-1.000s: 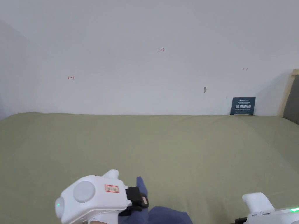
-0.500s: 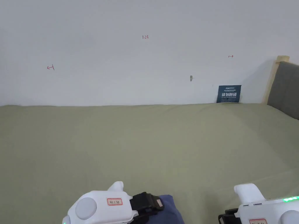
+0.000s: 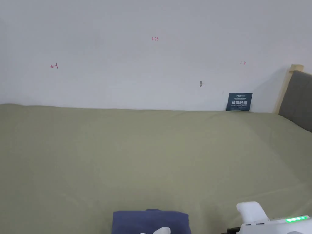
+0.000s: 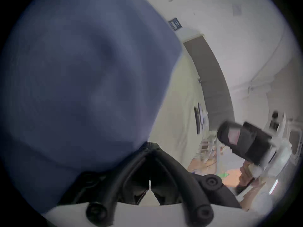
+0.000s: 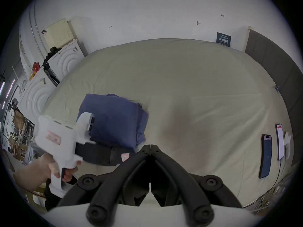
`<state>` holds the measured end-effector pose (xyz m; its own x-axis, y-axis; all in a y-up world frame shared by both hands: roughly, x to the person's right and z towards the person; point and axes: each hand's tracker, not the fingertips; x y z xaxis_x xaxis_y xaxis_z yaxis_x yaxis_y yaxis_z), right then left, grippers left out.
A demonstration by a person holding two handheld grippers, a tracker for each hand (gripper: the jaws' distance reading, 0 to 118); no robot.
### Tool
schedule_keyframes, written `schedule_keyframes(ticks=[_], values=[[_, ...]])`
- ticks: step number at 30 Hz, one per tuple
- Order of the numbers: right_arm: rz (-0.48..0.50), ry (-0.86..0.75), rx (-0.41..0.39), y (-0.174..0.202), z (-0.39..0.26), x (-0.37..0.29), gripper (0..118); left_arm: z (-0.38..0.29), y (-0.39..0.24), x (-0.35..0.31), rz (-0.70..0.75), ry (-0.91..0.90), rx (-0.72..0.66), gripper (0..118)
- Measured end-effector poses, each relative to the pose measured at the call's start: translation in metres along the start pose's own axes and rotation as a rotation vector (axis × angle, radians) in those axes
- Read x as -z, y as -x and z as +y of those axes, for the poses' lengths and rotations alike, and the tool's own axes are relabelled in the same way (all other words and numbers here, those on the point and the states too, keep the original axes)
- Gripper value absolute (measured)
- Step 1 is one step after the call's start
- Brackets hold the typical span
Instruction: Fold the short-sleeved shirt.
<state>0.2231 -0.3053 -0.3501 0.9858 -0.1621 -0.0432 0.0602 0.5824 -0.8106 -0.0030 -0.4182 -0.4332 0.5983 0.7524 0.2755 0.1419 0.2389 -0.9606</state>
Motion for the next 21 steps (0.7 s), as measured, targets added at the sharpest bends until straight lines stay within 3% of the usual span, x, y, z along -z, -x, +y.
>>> schedule_keyframes(ticks=[2, 5, 10, 15, 16, 18, 19, 21], values=[[-0.001, 0.008, 0.003, 0.002, 0.005, 0.004, 0, -0.003, -0.014, -0.018, 0.056, 0.014, 0.116, 0], [0.037, -0.013, 0.007, 0.014, 0.016, 0.009, 0, -0.002, -0.018, -0.067, 0.006, -0.046, 0.194, 0], [0.150, 0.006, 0.011, 0.049, 0.046, 0.034, 0, 0.010, 0.020, -0.151, 0.127, -0.180, 0.152, 0], [0.303, 0.141, 0.032, 0.079, 0.065, 0.094, 0, 0.020, 0.080, -0.205, 0.150, -0.301, -0.005, 0], [0.264, 0.177, 0.016, 0.080, 0.063, 0.109, 0, 0.021, 0.091, -0.210, 0.144, -0.313, -0.042, 0], [0.069, 0.254, 0.017, 0.076, 0.051, 0.133, 0, 0.020, 0.104, -0.214, 0.153, -0.316, -0.098, 0], [0.078, 0.268, 0.047, 0.067, 0.042, 0.140, 0, 0.019, 0.108, -0.215, 0.168, -0.323, -0.094, 0], [0.190, 0.179, 0.187, 0.051, 0.031, 0.138, 0, 0.019, 0.114, -0.214, 0.186, -0.333, -0.081, 0]])
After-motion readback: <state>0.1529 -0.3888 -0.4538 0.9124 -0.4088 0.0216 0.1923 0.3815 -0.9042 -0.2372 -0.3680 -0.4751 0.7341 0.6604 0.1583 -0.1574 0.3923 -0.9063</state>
